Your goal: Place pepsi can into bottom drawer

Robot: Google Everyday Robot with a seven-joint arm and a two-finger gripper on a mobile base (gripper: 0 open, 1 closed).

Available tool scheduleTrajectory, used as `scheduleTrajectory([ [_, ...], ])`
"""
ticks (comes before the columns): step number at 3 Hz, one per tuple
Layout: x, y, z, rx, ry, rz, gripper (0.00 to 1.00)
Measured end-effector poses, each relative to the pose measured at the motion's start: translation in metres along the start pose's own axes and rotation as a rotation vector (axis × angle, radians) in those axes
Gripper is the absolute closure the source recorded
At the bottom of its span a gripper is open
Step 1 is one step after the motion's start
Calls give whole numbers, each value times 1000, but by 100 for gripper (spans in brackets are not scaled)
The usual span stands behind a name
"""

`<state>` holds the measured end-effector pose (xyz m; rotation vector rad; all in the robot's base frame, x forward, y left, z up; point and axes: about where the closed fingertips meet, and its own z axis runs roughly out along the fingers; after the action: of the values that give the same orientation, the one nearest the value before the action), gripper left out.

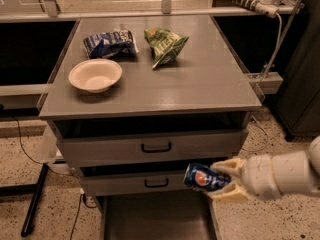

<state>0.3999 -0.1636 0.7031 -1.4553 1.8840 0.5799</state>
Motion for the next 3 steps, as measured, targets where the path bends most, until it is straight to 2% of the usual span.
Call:
scheduleTrajectory([
  [1, 26, 22, 49, -13, -62, -22, 100],
  [2, 48, 25, 92, -11, -91, -14, 100],
  [3, 64, 11, 127, 20, -59, -3, 100],
])
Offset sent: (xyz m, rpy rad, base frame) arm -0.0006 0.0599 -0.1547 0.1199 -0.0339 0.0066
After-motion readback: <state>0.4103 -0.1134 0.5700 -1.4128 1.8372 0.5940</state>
